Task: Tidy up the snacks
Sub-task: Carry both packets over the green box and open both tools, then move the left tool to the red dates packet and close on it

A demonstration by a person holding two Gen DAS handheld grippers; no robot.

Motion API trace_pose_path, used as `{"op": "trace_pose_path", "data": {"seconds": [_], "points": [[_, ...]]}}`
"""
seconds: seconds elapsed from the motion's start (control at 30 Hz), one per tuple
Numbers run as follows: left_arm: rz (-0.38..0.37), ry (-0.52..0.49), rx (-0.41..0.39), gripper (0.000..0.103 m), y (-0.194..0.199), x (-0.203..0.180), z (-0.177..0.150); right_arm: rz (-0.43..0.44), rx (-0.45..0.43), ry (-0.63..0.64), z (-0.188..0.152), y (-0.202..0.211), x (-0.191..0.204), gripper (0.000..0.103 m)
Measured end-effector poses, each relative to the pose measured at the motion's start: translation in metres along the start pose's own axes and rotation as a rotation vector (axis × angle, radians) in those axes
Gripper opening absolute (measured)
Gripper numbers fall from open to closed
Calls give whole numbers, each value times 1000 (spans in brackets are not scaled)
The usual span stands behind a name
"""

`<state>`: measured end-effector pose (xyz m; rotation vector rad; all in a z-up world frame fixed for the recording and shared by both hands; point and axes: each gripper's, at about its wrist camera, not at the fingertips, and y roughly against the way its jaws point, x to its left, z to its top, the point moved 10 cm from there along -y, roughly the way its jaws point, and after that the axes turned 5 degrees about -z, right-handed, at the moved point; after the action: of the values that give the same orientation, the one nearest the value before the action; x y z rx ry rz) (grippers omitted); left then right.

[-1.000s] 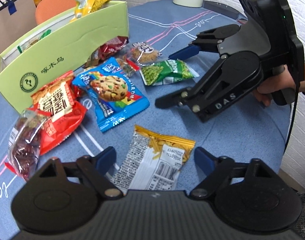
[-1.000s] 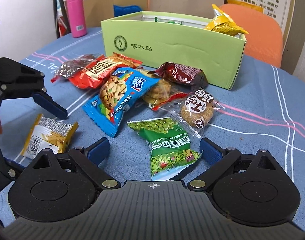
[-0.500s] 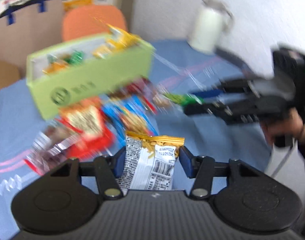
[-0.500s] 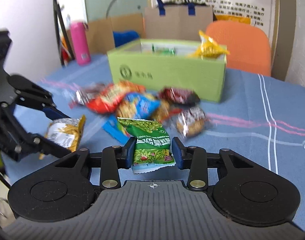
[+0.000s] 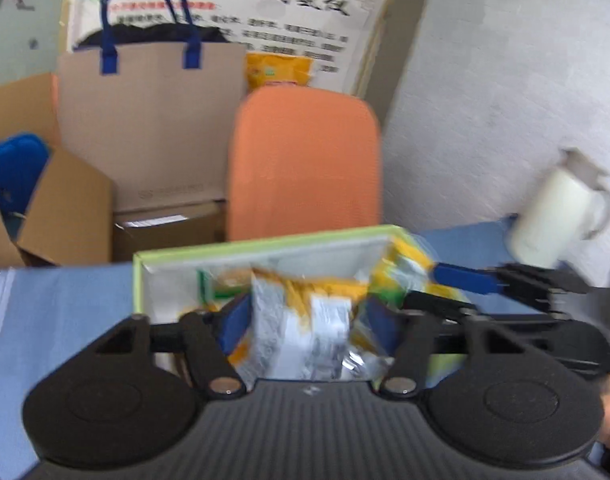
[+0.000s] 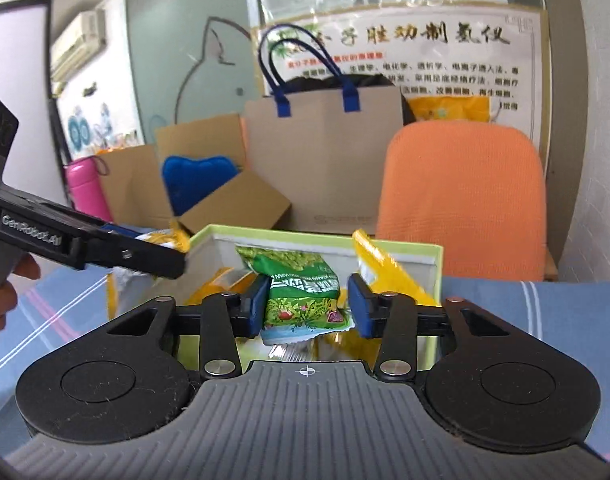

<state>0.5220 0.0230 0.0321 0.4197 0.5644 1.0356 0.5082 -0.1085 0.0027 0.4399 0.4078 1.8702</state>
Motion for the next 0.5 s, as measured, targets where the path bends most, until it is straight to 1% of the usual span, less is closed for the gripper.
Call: {"op": "trace_pose_path", "data": {"seconds": [0.03, 0.07, 0.1, 0.13, 0.17, 0.2, 0.23, 0.27, 0.3, 0.4, 0.47, 0.5], "points": [[23, 5, -14, 79, -3, 4, 1, -8, -6, -3, 3, -5, -1, 35], [21, 9, -21, 79, -2, 4, 0, -9, -17, -5, 6, -6, -2, 37], [3, 14, -26, 79, 1, 2, -2, -4, -39, -9, 9, -1, -3, 38], [-11, 13, -38, 79, 7, 0, -5, 4, -62, -15, 11, 8, -2, 42], [-14, 2, -53, 80, 14, -2, -8, 14, -86, -15, 11, 19, -1, 49], [-13, -14, -69, 81, 22, -6, -12, 19, -107, -7, 10, 31, 1, 54], [-12, -26, -81, 83, 29, -9, -17, 21, -124, 7, 7, 43, 4, 64], [-15, -31, -86, 85, 36, -13, -23, 20, -136, 20, 2, 54, 7, 69], [-27, -31, -88, 86, 42, -17, -31, 23, -142, 27, -4, 64, 10, 69], [-63, -28, -71, 87, 57, -25, -62, 57, -108, 16, -34, 84, 23, 70], [-64, -21, -45, 87, 62, -27, -85, 98, -50, -13, -63, 91, 34, 75], [-55, -16, -36, 87, 66, -27, -98, 115, -15, -28, -78, 92, 41, 75]]}}
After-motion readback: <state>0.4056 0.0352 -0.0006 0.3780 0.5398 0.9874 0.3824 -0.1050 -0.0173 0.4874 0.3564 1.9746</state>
